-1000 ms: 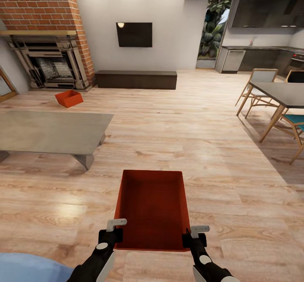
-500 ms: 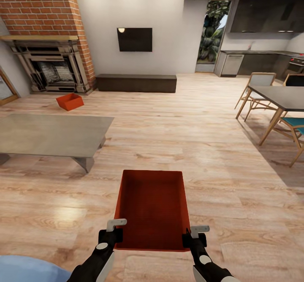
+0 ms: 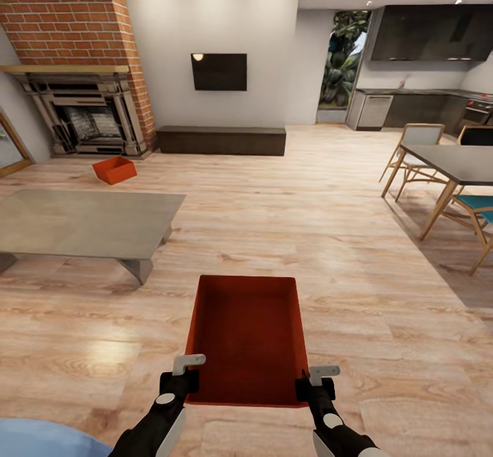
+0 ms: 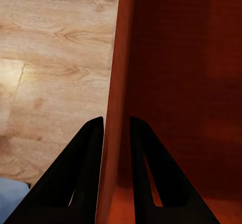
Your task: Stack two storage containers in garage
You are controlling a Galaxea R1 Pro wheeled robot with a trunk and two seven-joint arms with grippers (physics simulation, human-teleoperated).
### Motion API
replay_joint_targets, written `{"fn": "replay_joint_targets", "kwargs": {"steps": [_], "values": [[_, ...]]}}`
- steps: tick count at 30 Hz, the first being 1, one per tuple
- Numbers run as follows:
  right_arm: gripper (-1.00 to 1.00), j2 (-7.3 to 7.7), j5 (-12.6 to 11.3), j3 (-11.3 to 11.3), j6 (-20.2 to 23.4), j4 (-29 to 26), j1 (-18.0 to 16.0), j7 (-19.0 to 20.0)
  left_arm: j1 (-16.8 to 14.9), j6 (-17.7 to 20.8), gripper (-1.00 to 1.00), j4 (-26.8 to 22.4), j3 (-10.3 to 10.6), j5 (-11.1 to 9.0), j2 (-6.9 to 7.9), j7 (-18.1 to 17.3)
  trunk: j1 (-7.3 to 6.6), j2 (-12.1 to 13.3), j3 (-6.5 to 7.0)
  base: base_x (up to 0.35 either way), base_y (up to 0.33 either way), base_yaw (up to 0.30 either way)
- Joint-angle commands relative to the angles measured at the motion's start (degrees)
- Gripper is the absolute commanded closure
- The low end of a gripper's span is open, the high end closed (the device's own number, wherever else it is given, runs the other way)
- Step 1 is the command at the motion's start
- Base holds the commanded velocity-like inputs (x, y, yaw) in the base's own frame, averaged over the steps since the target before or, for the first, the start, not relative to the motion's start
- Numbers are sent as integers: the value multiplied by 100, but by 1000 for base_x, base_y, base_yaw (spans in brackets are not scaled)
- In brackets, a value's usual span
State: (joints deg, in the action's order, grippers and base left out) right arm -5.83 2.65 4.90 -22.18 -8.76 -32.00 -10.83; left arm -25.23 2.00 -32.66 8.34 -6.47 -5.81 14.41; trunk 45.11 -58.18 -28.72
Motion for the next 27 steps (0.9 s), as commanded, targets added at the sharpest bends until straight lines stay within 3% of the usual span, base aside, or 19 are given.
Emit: {"fn": "replay_joint_targets", "kwargs": {"steps": [1,27], "values": [[100,3,25,-121,-227,-11,-8,-77,0,28,100,6,9,-86,19,167,0,-3,4,0,0,0],[100,3,25,-121,-230,-11,-8,-77,0,28,100,6,9,-90,19,160,0,-3,240,0,0,0]]}}
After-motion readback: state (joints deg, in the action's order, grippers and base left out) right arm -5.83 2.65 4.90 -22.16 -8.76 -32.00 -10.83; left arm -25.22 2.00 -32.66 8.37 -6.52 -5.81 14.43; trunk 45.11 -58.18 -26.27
